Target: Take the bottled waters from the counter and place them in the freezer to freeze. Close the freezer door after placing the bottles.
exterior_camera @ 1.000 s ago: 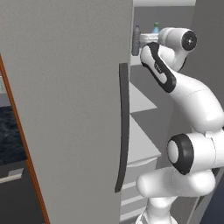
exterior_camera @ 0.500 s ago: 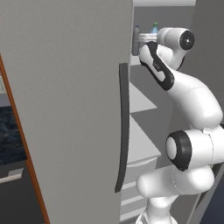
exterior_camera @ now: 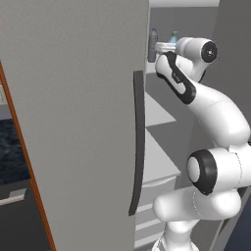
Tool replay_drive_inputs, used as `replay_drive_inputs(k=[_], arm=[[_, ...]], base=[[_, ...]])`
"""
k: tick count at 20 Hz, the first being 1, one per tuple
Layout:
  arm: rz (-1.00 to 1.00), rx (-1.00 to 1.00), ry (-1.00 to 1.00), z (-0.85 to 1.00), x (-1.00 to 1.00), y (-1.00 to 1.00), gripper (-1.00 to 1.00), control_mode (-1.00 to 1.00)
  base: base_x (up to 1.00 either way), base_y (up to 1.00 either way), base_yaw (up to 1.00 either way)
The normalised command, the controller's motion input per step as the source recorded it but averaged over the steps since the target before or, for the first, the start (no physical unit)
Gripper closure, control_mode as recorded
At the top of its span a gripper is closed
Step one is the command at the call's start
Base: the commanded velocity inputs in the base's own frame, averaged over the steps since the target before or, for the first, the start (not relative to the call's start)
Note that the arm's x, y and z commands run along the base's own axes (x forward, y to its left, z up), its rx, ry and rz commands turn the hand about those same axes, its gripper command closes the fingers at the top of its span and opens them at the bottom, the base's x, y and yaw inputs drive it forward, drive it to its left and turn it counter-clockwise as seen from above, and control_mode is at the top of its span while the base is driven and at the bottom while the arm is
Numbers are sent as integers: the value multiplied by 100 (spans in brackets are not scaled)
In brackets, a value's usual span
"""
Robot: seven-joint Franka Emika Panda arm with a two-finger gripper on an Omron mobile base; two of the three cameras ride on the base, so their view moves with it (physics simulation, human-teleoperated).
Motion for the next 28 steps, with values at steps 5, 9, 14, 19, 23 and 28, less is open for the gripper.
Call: replay_drive_inputs(k=[5, 9, 14, 19, 23, 28], arm=[[0, 0, 0, 0, 11, 0, 100, -100], [0, 0, 0, 0, 14, 0, 100, -100], [0, 0, 1, 3, 20, 0, 100, -100], [0, 0, 3, 15, 20, 0, 100, -100], [0, 0, 1, 1, 13, 0, 100, -100], [0, 0, 0, -1, 10, 0, 100, -100]], base=[[0, 0, 0], [0, 0, 0], [0, 0, 0], [0, 0, 0], [0, 0, 0], [0, 0, 0]])
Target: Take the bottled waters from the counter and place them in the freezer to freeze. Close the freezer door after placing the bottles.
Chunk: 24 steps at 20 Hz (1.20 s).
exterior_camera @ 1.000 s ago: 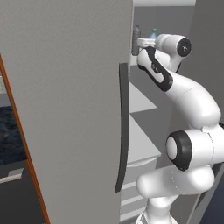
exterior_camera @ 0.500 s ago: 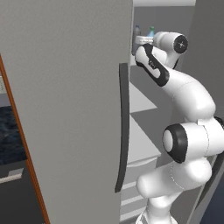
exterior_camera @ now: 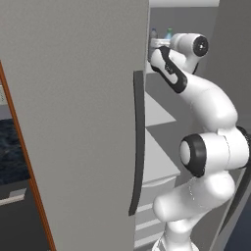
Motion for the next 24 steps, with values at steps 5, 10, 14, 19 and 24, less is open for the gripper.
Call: replay_drive_inputs(k=[5, 10, 14, 19, 24], arm=[[0, 0, 0, -1, 12, 0, 100, -100], [0, 0, 0, 0, 17, -2, 100, -100], [0, 0, 0, 0, 15, -3, 100, -100], [0, 0, 0, 0, 6, -10, 100, -100], [0, 0, 0, 0, 0, -8, 100, -100]], base=[[0, 0, 0], [0, 0, 0], [0, 0, 0], [0, 0, 0], [0, 0, 0]])
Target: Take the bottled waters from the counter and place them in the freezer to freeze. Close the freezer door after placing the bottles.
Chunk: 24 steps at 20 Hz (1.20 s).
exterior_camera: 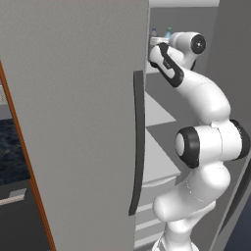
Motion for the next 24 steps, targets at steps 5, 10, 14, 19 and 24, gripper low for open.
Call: replay_drive_inputs(k=[5, 10, 14, 19, 24], arm=[[0, 0, 0, 0, 0, -1, 100, -100], [0, 0, 0, -9, 0, 0, 100, -100], [0, -3, 0, -16, 0, 0, 100, -100], [0, -2, 0, -7, 0, 0, 100, -100], [0, -1, 0, 0, 0, 0, 100, -100]], base=[[0, 0, 0], [0, 0, 0], [0, 0, 0], [0, 0, 0], [0, 0, 0]])
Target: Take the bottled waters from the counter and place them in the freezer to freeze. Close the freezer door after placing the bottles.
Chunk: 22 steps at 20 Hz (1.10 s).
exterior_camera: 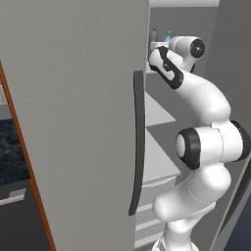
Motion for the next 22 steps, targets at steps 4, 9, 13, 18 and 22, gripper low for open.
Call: replay_drive_inputs(k=[4, 9, 13, 18, 22], arm=[[0, 0, 0, 0, 1, 0, 100, -100], [0, 0, 0, -9, 6, 0, 100, -100], [0, 0, 0, -13, 4, 0, 100, -100], [0, 0, 0, -6, 8, 0, 100, -100], [0, 0, 0, 0, 12, 0, 100, -100]], base=[[0, 0, 0], [0, 0, 0], [0, 0, 0], [0, 0, 0], [0, 0, 0]])
